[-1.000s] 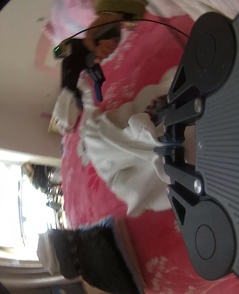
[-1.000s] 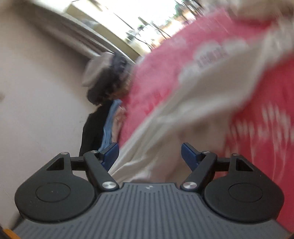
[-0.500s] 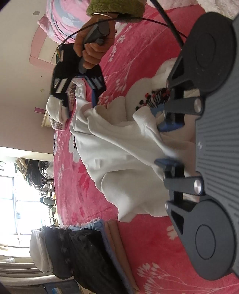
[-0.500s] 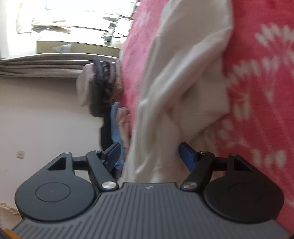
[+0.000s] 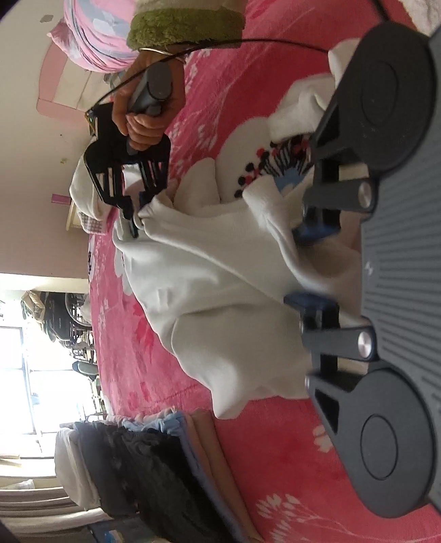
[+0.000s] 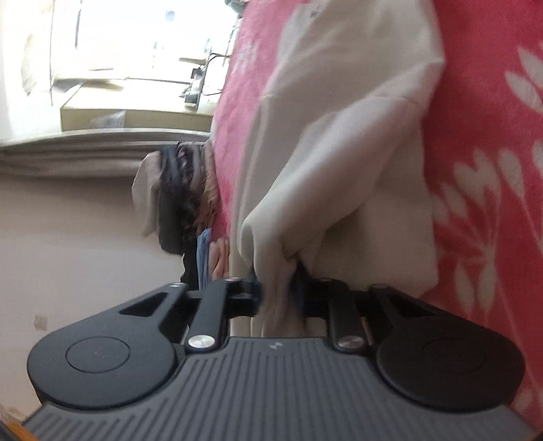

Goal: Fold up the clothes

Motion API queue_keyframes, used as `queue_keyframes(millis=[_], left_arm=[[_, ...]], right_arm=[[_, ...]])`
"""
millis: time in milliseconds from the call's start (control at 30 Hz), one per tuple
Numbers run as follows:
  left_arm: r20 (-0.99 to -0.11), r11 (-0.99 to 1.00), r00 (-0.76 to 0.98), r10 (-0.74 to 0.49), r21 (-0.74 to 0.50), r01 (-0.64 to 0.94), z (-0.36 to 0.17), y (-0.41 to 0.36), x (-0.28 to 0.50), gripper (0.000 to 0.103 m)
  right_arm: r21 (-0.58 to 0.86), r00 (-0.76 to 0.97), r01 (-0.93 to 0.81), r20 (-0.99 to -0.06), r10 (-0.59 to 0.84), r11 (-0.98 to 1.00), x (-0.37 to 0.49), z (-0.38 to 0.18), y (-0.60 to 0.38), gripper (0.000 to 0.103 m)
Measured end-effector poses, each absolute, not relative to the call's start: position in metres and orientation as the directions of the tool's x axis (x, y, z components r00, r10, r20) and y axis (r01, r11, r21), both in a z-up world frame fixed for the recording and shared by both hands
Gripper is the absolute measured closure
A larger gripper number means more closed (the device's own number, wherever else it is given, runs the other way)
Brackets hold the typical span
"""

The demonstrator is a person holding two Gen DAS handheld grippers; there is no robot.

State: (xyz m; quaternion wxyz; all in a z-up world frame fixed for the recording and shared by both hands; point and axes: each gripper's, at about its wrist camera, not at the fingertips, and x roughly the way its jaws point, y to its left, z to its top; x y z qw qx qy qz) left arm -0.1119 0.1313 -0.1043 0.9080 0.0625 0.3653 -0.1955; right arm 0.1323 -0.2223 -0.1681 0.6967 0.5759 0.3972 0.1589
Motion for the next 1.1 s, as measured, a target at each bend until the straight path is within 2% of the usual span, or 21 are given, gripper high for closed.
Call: queue_keyframes(millis=[67, 133, 333, 500, 767, 1100], left_arm=[[-0.675, 0.919, 0.669, -0.311, -0.034, 0.392, -0.102, 0.134, -0.113, 0.096], [-0.652, 0.921, 0.690, -0.315, -0.034, 0.388, -0.097, 0.135, -0.115, 0.098], [-0.541, 0.944, 0.783, -0.307, -0.067, 0.324, -0.063, 0.138, -0.120, 0.099], [-0.391, 0.956, 0.872, -0.293, -0.129, 0.264, -0.011, 0.143, -0.132, 0.099], [-0.119, 0.942, 0.946, -0.301, -0.194, 0.275, 0.072, 0.137, -0.163, 0.099], [0.162, 0.893, 0.926, -0.342, -0.252, 0.373, 0.149, 0.121, -0.211, 0.099]], right_arm=[[0.953, 0.678, 0.178, -0.300, 0.672, 0.246, 0.128, -0.162, -0.224, 0.095], [0.974, 0.730, 0.058, -0.190, 0.657, 0.218, 0.118, -0.145, -0.227, 0.096], [0.965, 0.803, -0.193, 0.051, 0.594, 0.177, 0.074, -0.084, -0.236, 0.097], [0.919, 0.813, -0.353, 0.206, 0.545, 0.178, 0.026, -0.030, -0.250, 0.097], [0.800, 0.810, -0.526, 0.369, 0.456, 0.288, -0.065, 0.062, -0.293, 0.097], [0.621, 0.808, -0.590, 0.455, 0.376, 0.516, -0.181, 0.147, -0.338, 0.097]])
